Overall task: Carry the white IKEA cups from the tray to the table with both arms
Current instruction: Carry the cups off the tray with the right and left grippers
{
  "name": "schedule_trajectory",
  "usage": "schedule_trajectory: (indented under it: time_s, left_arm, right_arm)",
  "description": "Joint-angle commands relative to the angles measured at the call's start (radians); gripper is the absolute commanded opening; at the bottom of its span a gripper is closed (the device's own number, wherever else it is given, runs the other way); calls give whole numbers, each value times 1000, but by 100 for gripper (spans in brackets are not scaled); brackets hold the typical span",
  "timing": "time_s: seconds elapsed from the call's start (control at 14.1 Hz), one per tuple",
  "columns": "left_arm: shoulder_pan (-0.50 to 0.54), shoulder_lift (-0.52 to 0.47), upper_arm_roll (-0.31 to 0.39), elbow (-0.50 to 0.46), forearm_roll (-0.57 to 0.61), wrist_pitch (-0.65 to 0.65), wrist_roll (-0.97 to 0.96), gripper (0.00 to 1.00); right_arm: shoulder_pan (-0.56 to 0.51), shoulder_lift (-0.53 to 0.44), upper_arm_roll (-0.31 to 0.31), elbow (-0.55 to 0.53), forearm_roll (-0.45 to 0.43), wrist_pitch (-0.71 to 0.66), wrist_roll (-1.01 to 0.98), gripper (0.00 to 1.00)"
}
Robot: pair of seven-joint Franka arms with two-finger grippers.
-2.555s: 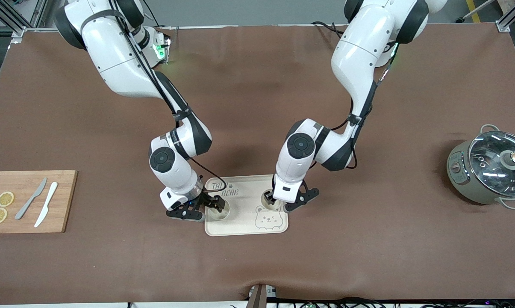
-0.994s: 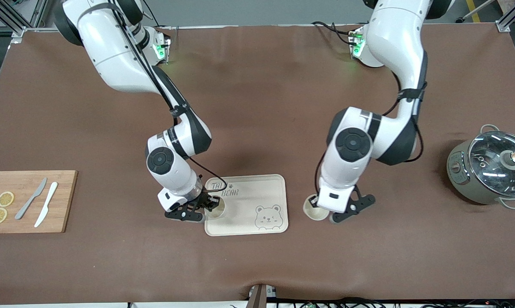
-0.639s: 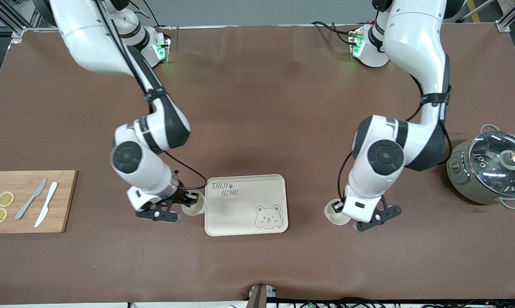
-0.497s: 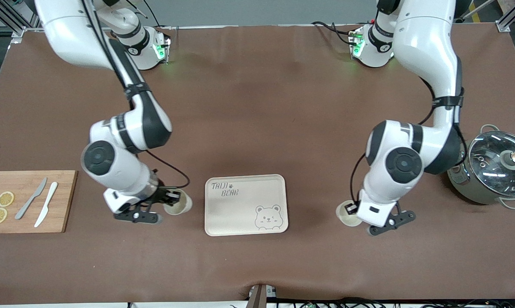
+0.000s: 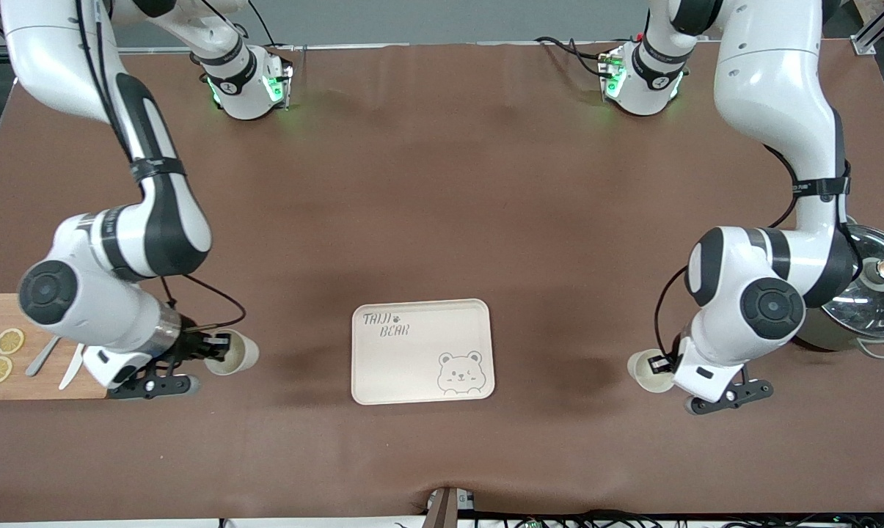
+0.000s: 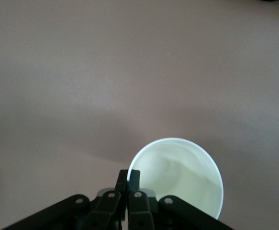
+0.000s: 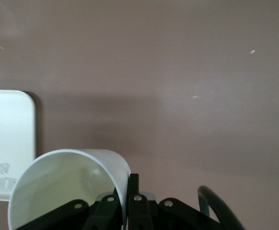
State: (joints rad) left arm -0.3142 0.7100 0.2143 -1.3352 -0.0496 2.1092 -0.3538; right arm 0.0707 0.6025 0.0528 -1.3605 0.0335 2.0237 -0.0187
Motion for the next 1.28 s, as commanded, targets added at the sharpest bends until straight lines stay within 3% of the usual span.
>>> schedule_trajectory:
  time_s: [0.0, 0.21, 0.5, 0.78, 0.99, 1.21]
  left_arm:
    - [35, -15, -3, -99, -12, 133, 88, 0]
    - [73, -12, -3, -183, -12, 283, 168, 0]
    - [125, -9, -3, -228, -12, 383, 257, 0]
    - [159, 0, -6, -237, -12, 407, 294, 0]
    - [161, 5, -6, -237, -16, 407, 296, 0]
    - [161, 11, -6, -236, -21, 407, 296, 28]
  right_arm:
    - [-67, 6, 18, 9, 28, -7, -123, 0]
    - [-110, 38, 15, 8, 95, 24, -257, 0]
    - [-131, 111, 13, 1, 98, 134, -352, 0]
    - [-126, 230, 13, 1, 98, 309, -366, 0]
    - [-121, 269, 13, 1, 98, 355, -377, 0]
    - [-121, 275, 13, 1, 97, 363, -376, 0]
